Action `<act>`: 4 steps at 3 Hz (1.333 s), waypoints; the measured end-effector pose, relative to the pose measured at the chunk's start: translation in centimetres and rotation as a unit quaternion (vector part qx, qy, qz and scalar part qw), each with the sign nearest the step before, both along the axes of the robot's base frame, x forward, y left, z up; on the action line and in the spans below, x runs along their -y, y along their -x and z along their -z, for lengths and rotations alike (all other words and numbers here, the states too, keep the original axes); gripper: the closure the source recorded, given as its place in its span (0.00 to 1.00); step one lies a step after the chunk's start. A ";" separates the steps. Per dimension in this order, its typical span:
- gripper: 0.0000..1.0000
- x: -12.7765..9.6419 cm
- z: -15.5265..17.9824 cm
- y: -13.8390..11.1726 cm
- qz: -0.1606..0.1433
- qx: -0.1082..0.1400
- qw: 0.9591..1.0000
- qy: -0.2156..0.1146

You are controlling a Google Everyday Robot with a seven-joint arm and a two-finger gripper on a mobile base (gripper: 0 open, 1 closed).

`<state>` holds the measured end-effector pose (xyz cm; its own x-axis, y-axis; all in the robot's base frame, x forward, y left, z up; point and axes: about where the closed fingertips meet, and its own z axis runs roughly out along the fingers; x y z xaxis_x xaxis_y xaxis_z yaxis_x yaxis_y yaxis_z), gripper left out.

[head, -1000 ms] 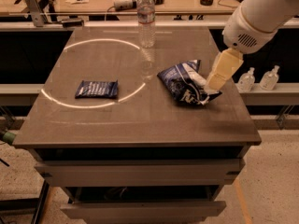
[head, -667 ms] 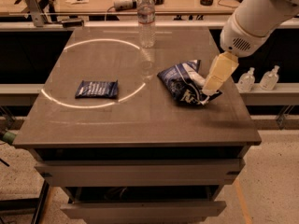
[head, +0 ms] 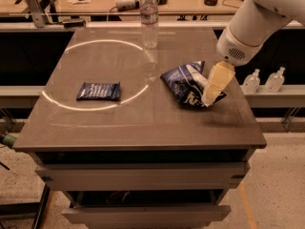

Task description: Pick blue chip bag

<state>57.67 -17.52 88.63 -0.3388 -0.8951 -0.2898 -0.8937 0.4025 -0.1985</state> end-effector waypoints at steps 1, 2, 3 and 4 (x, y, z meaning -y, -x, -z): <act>0.00 -0.3 1.4 -0.4 -0.001 -0.008 1.000 -0.007; 0.00 -0.7 2.8 -0.5 -0.002 -0.021 1.000 -0.013; 0.18 -0.9 3.9 -0.4 -0.003 -0.034 0.999 -0.015; 0.41 -0.8 4.2 -0.4 -0.003 -0.040 0.999 -0.013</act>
Offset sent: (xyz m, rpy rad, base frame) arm 0.0073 0.0092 -0.0425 0.0403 0.0685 0.0041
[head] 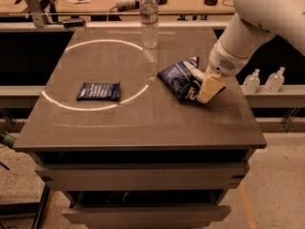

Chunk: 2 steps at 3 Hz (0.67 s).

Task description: Pick blue chip bag

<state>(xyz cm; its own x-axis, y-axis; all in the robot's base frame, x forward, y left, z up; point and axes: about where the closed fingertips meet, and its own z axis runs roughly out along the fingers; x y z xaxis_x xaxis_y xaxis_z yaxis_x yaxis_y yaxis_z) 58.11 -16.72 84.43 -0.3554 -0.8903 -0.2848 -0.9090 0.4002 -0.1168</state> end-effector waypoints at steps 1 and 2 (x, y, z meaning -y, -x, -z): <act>0.65 0.2 -0.2 -0.1 -0.003 -0.001 1.000 0.005; 0.88 0.4 -1.3 -0.6 -0.003 0.010 1.000 0.003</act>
Offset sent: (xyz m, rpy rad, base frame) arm 0.0116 -0.0083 0.0305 0.0023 -0.0537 0.0026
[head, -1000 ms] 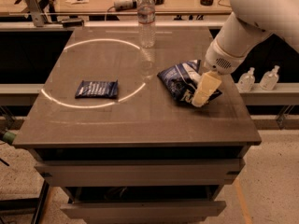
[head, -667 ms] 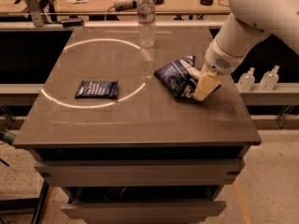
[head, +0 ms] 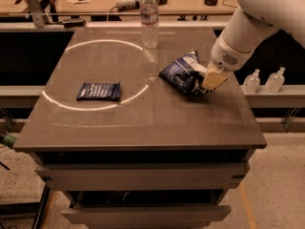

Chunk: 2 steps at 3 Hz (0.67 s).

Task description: Pick blue chip bag

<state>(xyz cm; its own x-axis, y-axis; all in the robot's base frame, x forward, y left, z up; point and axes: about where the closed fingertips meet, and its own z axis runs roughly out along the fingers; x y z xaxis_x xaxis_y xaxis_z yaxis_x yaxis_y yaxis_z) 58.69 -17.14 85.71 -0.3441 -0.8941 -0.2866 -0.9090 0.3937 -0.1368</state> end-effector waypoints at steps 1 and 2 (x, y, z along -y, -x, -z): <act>1.00 -0.2 -2.1 -0.5 -0.011 0.026 0.999 -0.031; 1.00 -1.3 -6.7 -0.2 -0.053 0.077 0.991 -0.100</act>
Offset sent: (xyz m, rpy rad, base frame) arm -0.0156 0.0268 0.1403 0.4110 -0.2966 0.2605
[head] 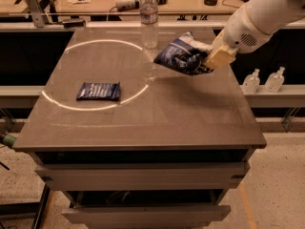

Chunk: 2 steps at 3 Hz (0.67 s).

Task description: Pick blue chip bag

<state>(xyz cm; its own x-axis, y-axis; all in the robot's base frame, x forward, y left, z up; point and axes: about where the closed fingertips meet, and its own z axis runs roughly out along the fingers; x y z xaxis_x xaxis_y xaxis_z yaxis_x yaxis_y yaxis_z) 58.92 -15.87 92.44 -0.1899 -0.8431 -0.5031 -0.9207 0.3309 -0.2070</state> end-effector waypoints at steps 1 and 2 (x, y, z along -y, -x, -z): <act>1.00 -0.6 -3.9 0.9 -0.065 0.054 0.992 -0.089; 1.00 -1.7 -7.6 2.8 -0.128 0.089 0.973 -0.171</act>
Offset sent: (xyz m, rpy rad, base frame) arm -0.0605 0.0224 0.1293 0.5621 -0.2677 0.4104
